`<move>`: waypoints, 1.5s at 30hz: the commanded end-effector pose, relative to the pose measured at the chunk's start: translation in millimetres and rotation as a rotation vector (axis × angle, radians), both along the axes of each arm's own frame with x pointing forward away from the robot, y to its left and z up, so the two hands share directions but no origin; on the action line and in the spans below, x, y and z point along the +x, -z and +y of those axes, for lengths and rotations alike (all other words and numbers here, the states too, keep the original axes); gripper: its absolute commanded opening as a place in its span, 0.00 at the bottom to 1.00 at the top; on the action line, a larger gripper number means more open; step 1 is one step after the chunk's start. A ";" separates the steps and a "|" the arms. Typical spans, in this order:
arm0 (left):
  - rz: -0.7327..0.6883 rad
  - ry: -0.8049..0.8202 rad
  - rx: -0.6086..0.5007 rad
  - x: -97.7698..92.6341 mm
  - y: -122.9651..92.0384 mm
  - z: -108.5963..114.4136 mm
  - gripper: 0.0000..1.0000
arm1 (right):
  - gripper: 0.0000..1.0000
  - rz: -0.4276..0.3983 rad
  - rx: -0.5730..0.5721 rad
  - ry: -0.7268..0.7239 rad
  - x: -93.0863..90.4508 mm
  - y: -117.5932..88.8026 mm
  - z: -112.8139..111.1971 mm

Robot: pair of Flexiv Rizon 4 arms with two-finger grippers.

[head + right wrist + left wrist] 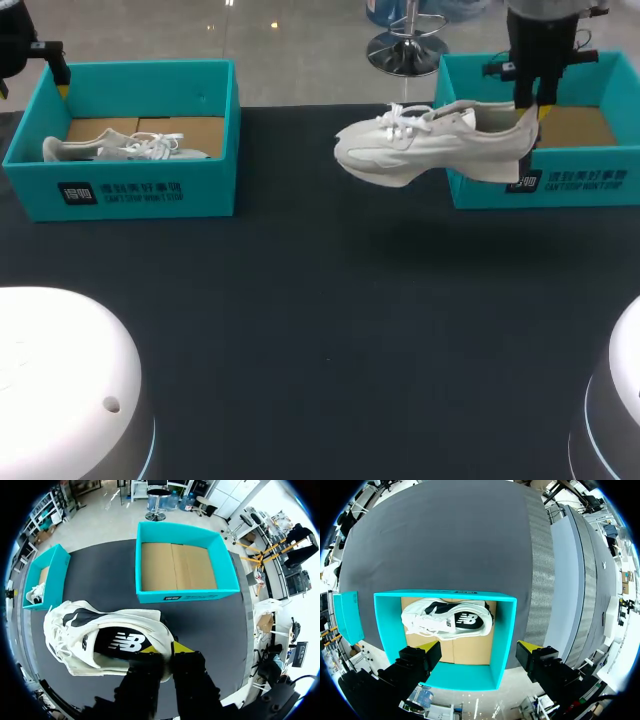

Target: Take the shoe out of the shoebox, open the shoe tongue, remove and reinsert the insole, then place the shoe into the shoebox

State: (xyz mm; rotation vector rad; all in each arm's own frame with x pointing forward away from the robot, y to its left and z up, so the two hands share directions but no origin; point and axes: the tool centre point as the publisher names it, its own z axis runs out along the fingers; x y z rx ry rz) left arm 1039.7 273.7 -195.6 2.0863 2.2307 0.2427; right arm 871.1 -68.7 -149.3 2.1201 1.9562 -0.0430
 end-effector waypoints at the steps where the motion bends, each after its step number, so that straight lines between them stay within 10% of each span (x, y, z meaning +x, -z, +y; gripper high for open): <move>1: -0.002 0.000 0.002 -1.2 -0.2 0.2 1.00 | 0.00 -0.056 -0.006 -0.011 -29.4 8.2 21.2; 21: -0.002 0.000 0.002 -1.2 -0.2 0.2 1.00 | 0.00 -0.013 0.088 -0.058 -77.5 39.5 102.6; 45: -0.002 0.000 0.002 -1.2 -0.2 0.2 1.00 | 0.00 0.022 0.095 -0.050 -81.9 44.8 104.4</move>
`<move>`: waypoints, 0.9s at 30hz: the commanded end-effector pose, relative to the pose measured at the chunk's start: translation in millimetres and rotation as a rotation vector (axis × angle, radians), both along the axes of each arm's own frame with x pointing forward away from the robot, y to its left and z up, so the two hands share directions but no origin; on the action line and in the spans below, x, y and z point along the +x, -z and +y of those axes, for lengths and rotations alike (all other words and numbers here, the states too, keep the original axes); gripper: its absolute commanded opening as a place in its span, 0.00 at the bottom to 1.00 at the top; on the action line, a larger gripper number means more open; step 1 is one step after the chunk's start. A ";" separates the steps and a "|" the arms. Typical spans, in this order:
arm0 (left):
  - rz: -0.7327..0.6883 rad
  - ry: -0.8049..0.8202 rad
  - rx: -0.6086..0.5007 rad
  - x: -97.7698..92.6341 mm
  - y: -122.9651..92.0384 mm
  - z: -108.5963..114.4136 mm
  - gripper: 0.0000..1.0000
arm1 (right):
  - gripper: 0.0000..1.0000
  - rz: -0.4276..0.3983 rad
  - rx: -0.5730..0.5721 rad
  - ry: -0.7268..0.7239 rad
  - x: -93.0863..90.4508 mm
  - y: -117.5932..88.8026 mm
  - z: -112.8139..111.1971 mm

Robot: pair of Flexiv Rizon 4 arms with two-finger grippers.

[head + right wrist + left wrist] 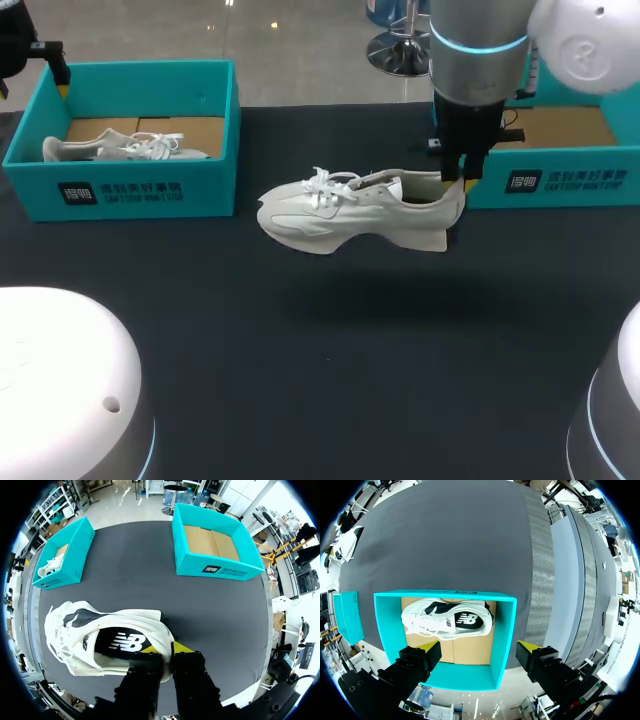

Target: Take the shoe out of the shoebox, open the shoe tongue, remove and reinsert the insole, then place the shoe into the shoebox

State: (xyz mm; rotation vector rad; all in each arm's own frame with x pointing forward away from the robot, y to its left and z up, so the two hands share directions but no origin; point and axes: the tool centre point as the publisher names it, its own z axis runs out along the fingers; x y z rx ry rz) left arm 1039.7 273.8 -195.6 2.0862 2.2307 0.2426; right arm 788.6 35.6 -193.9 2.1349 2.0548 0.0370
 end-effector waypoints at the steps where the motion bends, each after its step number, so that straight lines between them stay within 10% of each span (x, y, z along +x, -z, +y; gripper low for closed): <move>1: -0.002 0.000 0.002 -1.2 -0.2 0.2 1.00 | 0.00 0.008 0.005 -0.010 -0.1 1.4 0.4; 27: -0.002 0.000 0.002 -1.2 -0.2 0.2 1.00 | 0.00 0.027 0.059 -0.069 -14.9 76.1 4.6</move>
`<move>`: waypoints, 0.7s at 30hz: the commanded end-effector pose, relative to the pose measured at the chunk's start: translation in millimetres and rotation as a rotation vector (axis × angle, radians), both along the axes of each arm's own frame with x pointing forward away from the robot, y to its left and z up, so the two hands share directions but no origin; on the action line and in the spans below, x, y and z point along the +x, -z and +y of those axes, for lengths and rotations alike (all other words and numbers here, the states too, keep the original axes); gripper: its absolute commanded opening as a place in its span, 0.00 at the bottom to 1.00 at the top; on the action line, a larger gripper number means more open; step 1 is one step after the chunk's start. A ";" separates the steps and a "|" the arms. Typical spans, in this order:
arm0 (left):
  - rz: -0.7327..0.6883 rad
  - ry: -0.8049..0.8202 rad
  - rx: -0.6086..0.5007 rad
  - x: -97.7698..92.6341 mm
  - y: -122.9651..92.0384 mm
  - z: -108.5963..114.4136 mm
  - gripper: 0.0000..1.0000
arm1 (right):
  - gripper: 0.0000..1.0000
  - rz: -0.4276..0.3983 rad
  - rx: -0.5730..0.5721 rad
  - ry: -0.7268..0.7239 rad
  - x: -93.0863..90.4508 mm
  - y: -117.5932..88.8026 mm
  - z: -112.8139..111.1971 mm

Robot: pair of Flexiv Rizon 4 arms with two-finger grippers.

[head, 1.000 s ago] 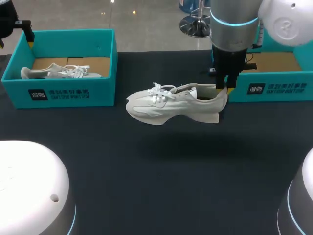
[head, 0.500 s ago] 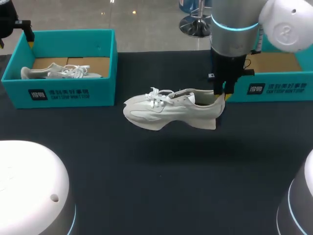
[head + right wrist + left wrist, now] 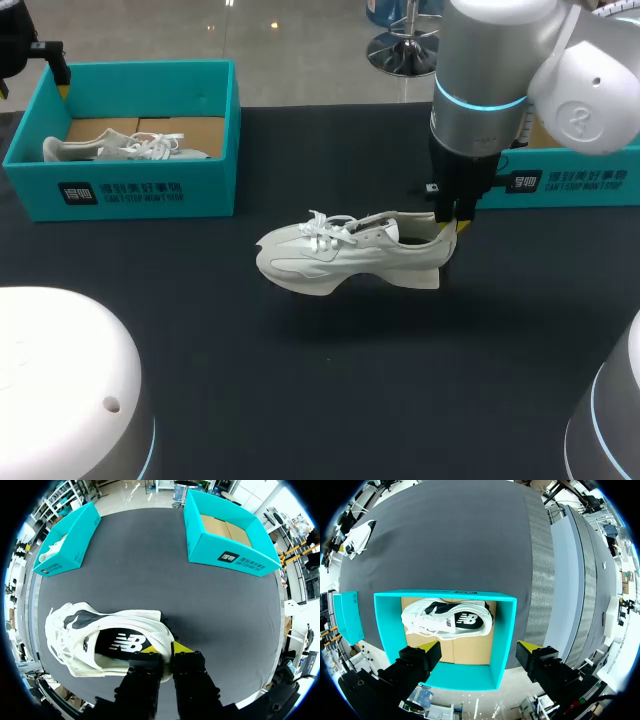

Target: Take the shoe out of the shoebox, open the shoe tongue, remove and reinsert the insole, then place the shoe into the shoebox

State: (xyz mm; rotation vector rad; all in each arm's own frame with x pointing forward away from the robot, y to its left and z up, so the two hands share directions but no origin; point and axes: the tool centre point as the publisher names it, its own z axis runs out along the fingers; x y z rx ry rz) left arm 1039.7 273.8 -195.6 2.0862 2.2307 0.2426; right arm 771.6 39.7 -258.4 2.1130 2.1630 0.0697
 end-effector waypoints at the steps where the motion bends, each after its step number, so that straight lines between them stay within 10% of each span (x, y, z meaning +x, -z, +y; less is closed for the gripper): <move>1: -0.002 0.000 0.002 -1.2 -0.2 0.2 1.00 | 0.00 -0.004 0.005 -0.006 2.7 14.9 0.6; 21: -0.002 0.000 0.002 -1.2 -0.2 0.2 1.00 | 0.00 0.086 -0.048 -0.023 5.5 69.9 4.5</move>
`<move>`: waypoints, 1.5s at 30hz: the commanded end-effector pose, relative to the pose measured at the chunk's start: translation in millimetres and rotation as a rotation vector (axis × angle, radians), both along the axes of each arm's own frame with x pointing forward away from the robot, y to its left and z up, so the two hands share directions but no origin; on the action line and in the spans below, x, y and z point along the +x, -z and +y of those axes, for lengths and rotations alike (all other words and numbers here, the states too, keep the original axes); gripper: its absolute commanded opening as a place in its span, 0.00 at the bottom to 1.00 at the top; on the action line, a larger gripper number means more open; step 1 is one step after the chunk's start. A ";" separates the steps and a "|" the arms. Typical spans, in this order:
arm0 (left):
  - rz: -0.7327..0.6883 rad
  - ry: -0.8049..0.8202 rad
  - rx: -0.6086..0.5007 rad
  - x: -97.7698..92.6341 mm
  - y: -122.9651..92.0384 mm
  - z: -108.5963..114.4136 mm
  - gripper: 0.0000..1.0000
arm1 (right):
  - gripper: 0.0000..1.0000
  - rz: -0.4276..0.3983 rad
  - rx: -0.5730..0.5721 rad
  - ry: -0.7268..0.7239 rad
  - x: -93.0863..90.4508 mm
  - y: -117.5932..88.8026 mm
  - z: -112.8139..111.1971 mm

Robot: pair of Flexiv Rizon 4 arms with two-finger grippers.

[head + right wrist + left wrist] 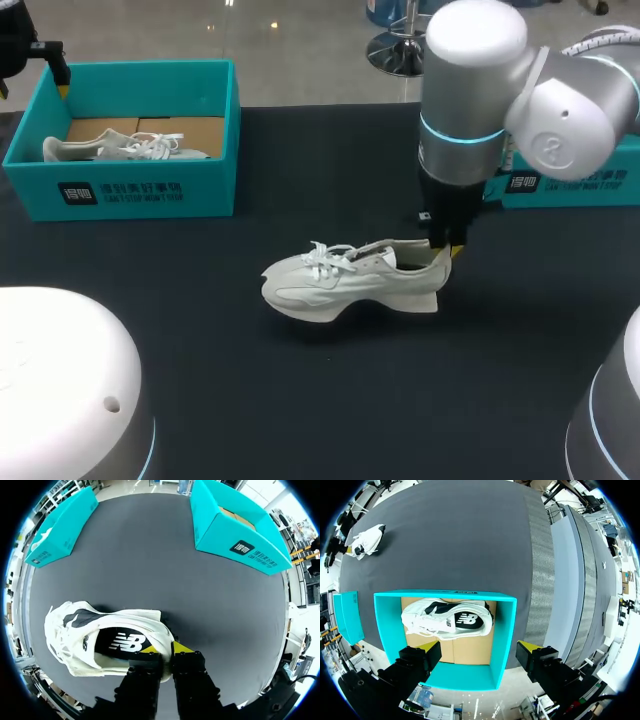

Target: Take the shoe out of the shoebox, open the shoe tongue, remove and reinsert the insole, then place the shoe into the shoebox

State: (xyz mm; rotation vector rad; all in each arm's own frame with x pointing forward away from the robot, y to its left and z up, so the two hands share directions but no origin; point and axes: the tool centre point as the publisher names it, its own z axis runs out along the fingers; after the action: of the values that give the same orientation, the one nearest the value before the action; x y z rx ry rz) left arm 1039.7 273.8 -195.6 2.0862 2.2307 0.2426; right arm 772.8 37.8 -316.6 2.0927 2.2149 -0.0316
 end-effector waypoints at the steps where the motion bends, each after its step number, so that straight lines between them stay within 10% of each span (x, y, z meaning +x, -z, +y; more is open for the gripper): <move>1: -0.002 0.000 0.002 -1.2 -0.2 0.1 1.00 | 0.00 0.024 -0.016 0.008 3.8 14.3 6.0; 19: -0.002 0.000 0.002 -1.2 -0.2 0.1 1.00 | 0.00 0.080 -0.076 0.068 -6.1 38.6 7.8; 24: -0.002 0.000 0.002 -1.2 -0.2 0.1 1.00 | 1.00 0.083 -0.069 0.074 -9.3 32.2 6.7; 31: -0.002 0.000 0.002 -1.2 -0.2 0.1 1.00 | 1.00 -0.012 -0.014 -0.044 -11.0 -17.2 6.4; 36: -0.002 0.000 0.002 -1.2 -0.2 0.1 1.00 | 1.00 -0.186 0.069 -0.477 -10.7 -54.2 6.9; 41: -0.002 0.000 0.002 -1.2 -0.2 0.1 1.00 | 1.00 -0.281 0.174 -1.006 -26.0 -62.5 5.6; 45: -0.002 0.000 0.002 -1.2 -0.2 0.1 1.00 | 1.00 -0.204 0.155 -1.000 -31.5 -58.4 -11.2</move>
State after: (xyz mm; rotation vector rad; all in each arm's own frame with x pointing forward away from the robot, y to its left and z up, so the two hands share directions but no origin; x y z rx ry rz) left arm 1039.7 273.7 -195.6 2.0862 2.2307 0.2426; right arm 748.7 45.6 -256.6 1.5888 2.5651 0.0230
